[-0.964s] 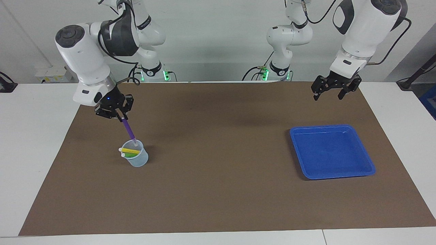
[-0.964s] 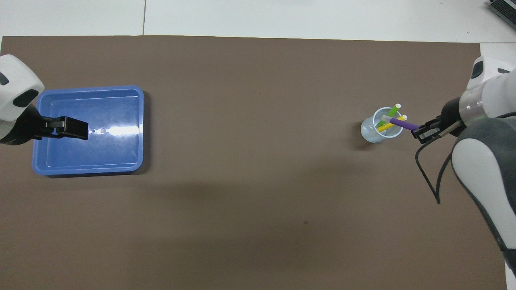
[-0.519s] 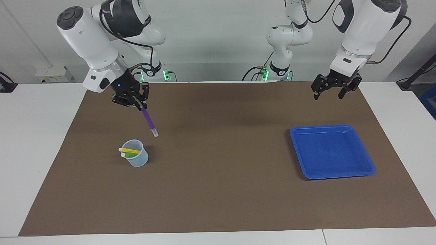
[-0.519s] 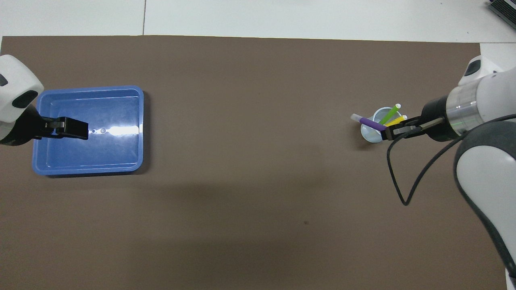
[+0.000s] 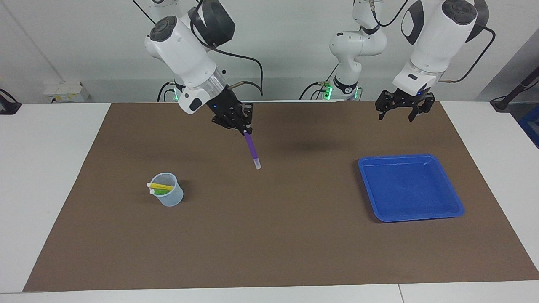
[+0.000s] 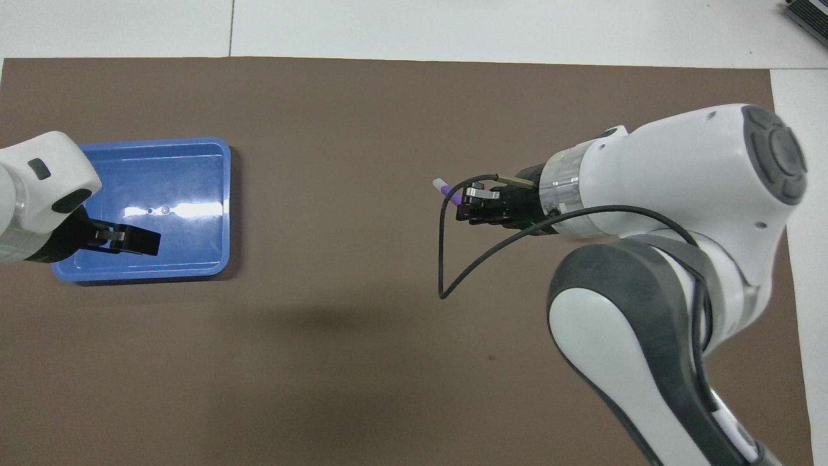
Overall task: Right arm passes pens to left for tray arrangement
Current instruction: 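Carry the purple pen toward the left gripper while the left gripper opens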
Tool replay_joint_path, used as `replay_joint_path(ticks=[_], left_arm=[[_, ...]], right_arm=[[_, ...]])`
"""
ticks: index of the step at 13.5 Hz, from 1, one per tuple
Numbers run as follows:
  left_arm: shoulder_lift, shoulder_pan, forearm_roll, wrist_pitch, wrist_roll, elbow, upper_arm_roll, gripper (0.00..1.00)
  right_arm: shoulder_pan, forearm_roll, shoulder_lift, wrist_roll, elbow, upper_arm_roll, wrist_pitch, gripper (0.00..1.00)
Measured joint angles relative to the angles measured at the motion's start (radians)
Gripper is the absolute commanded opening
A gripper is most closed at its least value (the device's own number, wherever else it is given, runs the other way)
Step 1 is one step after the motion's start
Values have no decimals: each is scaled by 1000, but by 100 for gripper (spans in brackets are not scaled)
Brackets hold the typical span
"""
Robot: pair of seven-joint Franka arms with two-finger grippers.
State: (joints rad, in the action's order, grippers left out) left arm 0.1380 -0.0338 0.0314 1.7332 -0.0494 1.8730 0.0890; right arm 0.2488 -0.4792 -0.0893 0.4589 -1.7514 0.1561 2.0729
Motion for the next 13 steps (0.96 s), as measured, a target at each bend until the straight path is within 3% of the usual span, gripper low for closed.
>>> replay_joint_path(ticks=[5,9,13], left_arm=[[2,110,331,20,87,93,-20,93],[-28,129,510,37,430,105,-13,93],[-94,86,696,163,731,101,1,92]], right_arm=[[135,-30,-66,218,2,1,209,0],[159,-60,-70,289,20,-1,228,0],[175,-61,-77,347,51,-1,228,0]])
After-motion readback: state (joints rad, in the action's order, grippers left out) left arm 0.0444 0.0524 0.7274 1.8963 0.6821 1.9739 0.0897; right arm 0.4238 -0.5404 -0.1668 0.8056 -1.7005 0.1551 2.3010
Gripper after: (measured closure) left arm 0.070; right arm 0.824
